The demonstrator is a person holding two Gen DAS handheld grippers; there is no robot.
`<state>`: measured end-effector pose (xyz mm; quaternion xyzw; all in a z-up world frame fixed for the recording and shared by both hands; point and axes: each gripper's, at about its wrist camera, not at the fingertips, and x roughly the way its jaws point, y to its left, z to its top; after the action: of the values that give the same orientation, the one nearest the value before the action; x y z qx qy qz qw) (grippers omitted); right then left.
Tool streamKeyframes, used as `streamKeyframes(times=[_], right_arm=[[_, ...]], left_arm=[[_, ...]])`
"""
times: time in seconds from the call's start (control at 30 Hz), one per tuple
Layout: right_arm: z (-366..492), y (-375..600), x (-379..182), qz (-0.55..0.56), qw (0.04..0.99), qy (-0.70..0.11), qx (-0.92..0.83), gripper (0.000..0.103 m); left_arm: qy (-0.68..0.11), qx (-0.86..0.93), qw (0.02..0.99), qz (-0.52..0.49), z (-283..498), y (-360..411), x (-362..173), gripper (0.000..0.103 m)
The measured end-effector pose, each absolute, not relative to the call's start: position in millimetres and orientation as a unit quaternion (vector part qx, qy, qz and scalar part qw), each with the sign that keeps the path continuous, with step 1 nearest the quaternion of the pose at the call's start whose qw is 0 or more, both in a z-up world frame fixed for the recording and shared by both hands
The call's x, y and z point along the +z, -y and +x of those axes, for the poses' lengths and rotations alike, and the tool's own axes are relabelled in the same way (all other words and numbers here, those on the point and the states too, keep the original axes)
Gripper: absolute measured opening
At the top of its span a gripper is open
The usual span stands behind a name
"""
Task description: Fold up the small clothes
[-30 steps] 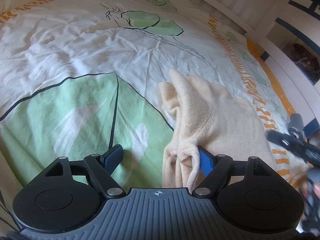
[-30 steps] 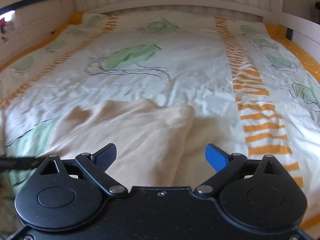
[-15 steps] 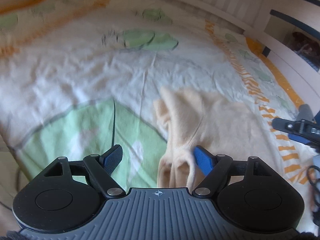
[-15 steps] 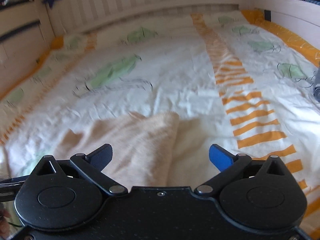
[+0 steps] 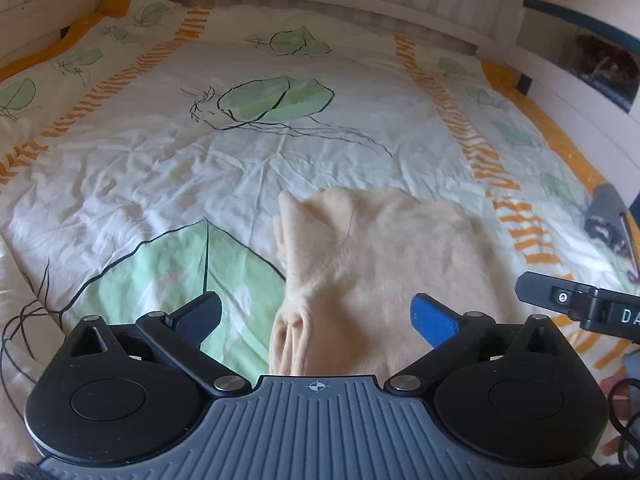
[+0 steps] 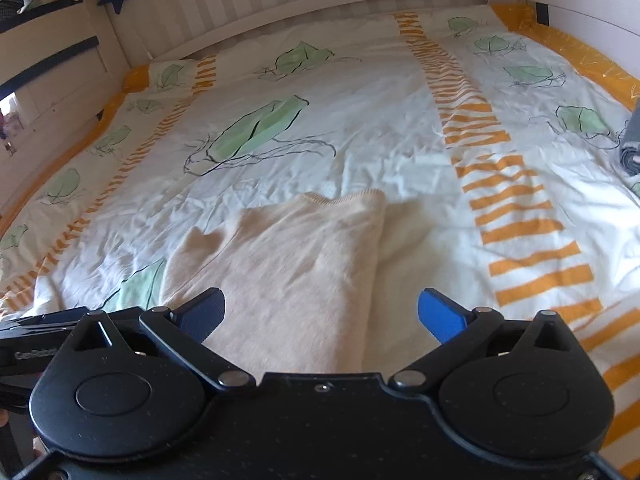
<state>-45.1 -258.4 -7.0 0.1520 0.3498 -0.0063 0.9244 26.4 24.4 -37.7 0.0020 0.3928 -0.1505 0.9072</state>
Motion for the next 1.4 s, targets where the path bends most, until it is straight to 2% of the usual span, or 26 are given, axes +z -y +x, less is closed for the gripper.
streamKeyframes(times=[0.43,0.8,0.97,1.4], right_arm=[[-73.1,252.6,-12.1,0.131,0.921,-0.367,-0.017,0.103],[-85.5,235.9,-3.4,0.08,0.93,-0.359,-0.013,0.102],[-92.5,238.9,3.0,0.099,0.934,-0.343,-0.005,0.102],[-91.9,239.4,-2.5,0.103,0.925,-0.366,-0.012,0.102]], left_arm=[[-0.404,-0.117,0.907,0.02,2.9,-22.1,-39.6,0.102],[-0.377,-0.077,0.921,0.059,-15.3,-15.3,-23.0,0.102],[-0.376,-0.069,0.923,0.051,-19.4,-17.0,-16.8,0.102],[-0.401,-0.064,0.912,0.063,-23.8,-12.5,-22.9,0.101]])
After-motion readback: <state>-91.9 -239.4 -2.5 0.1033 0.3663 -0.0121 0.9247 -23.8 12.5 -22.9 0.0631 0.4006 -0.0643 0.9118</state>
